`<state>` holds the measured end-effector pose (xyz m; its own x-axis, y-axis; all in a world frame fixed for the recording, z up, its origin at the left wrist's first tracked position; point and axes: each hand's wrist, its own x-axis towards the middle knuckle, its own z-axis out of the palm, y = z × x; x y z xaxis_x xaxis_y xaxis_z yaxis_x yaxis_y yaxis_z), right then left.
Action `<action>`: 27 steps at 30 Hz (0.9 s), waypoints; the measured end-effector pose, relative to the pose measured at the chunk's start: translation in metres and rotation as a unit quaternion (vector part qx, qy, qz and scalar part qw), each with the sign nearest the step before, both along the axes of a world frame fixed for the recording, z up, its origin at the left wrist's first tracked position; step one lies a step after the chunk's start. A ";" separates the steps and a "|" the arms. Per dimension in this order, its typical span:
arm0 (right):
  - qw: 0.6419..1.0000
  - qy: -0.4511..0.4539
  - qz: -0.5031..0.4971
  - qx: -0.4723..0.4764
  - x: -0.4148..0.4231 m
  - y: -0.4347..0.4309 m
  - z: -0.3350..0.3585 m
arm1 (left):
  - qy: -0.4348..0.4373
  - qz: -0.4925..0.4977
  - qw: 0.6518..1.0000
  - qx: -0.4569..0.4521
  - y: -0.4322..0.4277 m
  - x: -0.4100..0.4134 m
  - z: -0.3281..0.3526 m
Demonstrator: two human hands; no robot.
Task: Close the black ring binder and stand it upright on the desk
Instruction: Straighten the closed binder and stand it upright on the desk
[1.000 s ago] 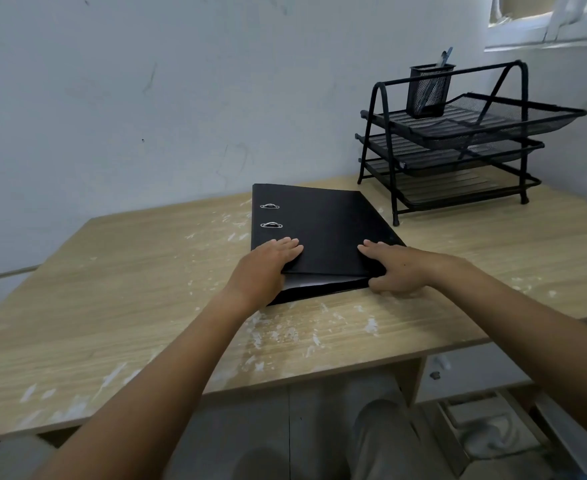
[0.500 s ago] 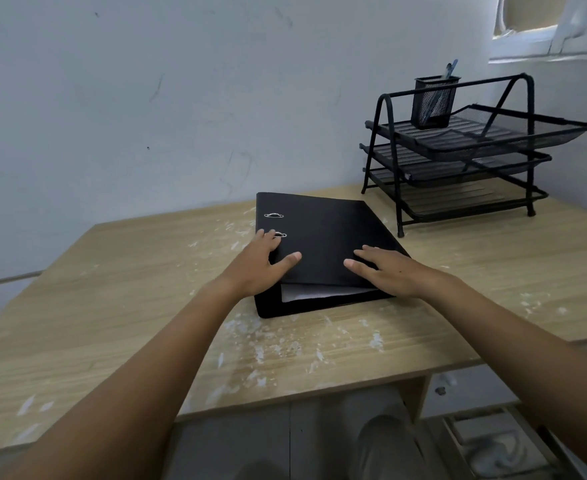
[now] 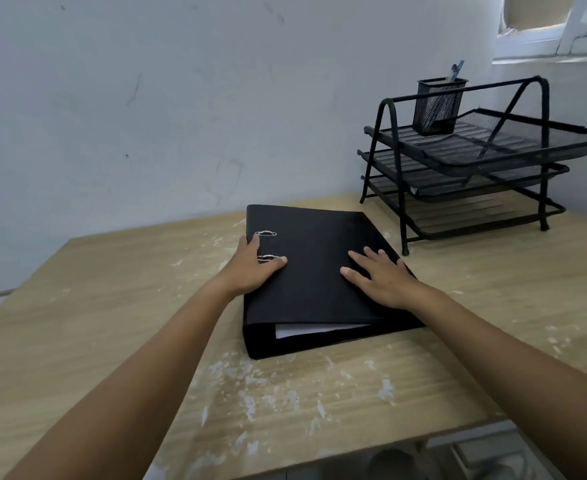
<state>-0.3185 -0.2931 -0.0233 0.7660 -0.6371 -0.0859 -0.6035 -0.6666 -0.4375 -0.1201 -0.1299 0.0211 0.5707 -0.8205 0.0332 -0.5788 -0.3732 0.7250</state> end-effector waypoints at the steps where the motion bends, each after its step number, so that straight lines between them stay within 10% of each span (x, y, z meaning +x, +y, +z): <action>1: 1.000 0.000 -0.005 -0.006 0.003 -0.002 -0.002 | 0.005 -0.005 1.000 -0.003 -0.003 0.004 0.000; 27: 0.999 -0.005 0.040 -0.035 0.035 -0.020 -0.014 | -0.155 -0.059 0.984 0.063 -0.005 0.064 -0.004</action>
